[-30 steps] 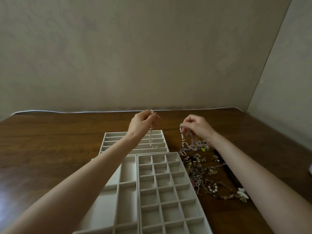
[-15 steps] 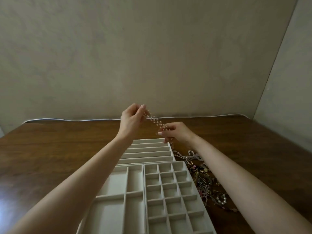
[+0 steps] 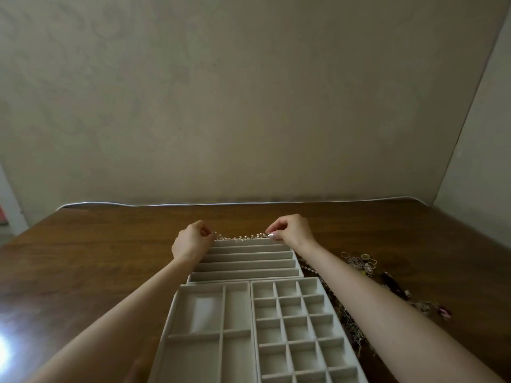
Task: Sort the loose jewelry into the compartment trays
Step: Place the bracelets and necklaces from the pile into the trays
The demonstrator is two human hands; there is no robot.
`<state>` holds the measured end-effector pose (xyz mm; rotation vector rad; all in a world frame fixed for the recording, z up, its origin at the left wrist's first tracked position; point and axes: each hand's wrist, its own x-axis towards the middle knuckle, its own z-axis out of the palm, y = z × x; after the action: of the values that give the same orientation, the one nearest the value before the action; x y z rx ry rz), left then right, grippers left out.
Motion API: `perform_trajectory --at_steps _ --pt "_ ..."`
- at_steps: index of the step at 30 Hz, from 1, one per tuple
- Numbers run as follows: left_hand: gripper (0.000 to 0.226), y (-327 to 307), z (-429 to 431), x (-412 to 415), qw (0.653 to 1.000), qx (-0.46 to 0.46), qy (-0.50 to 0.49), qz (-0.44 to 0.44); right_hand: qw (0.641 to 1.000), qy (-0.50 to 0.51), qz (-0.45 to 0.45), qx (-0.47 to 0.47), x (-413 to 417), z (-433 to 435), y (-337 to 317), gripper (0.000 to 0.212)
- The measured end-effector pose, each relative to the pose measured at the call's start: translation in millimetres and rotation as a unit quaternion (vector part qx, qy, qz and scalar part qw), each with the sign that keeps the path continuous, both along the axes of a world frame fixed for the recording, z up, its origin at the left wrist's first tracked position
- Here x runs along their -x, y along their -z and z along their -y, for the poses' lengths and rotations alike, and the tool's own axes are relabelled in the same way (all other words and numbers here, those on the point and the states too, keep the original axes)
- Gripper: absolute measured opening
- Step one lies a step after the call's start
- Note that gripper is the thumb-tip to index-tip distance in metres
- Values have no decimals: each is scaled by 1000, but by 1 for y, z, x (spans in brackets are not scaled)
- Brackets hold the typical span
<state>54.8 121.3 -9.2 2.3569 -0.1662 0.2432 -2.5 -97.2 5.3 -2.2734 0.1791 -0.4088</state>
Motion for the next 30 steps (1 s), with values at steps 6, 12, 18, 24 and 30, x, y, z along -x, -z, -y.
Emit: perform_trajectory --at_steps 6,12,18,24,30 --pt "11 1 -7 0 1000 0 11 28 998 -21 12 60 7 0 -2 16" --pt "4 -7 17 19 993 20 105 56 990 -26 -47 128 28 29 -13 11" --pt "9 -13 63 53 970 15 224 94 962 -11 -175 209 62 59 -16 12" --pt "12 -12 86 74 959 2 268 94 939 5 -218 266 71 54 -2 16" --pt "10 -11 96 86 955 -9 283 92 985 -29 -147 87 83 65 -20 9"
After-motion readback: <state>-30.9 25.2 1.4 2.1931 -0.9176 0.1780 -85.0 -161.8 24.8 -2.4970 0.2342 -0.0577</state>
